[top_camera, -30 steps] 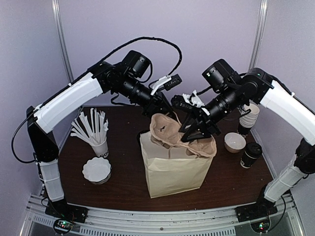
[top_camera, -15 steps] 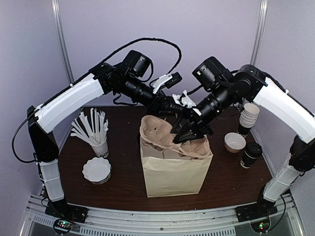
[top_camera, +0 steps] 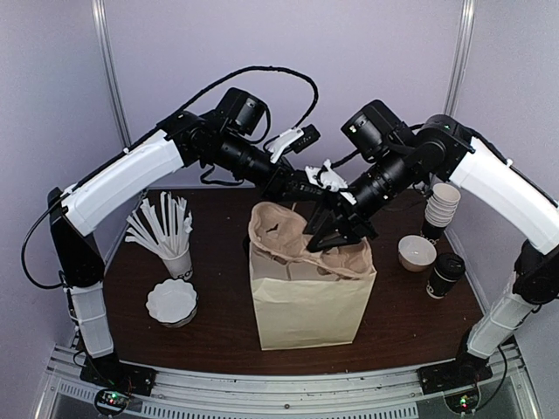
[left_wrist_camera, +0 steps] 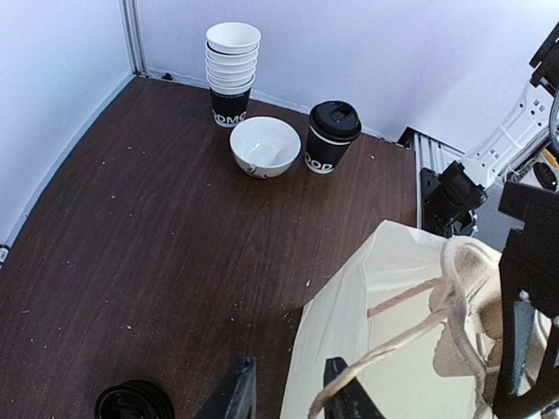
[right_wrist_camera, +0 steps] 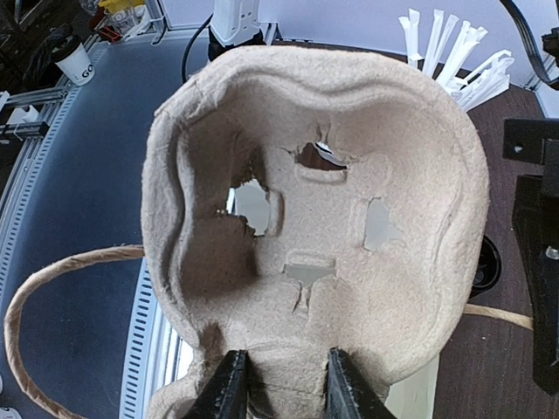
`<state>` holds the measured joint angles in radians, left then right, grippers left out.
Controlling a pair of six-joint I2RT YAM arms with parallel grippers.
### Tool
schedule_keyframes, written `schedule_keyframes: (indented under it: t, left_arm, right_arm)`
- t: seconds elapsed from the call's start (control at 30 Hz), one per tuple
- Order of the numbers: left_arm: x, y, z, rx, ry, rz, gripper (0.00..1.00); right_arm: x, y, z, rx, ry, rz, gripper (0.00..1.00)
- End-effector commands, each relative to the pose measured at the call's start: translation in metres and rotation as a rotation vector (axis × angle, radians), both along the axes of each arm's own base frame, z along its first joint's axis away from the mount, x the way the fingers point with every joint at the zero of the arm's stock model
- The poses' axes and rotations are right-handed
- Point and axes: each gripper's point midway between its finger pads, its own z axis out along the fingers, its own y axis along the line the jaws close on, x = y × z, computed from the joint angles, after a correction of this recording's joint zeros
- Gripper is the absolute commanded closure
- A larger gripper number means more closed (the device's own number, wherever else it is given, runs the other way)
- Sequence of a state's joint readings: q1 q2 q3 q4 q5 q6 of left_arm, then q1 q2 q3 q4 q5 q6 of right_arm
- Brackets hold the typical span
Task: Pack the takeout coffee
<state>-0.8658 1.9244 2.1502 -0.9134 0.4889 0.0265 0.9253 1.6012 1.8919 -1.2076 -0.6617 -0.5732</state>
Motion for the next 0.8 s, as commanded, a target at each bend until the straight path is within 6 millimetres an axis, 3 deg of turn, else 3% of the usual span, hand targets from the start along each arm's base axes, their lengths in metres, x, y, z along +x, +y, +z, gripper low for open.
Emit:
schedule_keyframes:
  t: [0.0,0.23,0.77]
  left_arm:
    - [0.003,0.0,0.016,-0.053,-0.024,0.014,0.7]
    - [-0.001,0.006,0.019,-0.059,-0.035,0.018,0.64]
    - [0.009,0.024,0.037,-0.076,-0.101,0.095,0.52]
  right_arm:
    - [0.019,0.005,0.003,0.002,-0.072,-0.071,0.69]
    - [0.031,0.01,-0.012,-0.032,-0.061,-0.1,0.7]
    - [0.018,-0.005,-0.049,-0.179,0.022,-0.047,0.7]
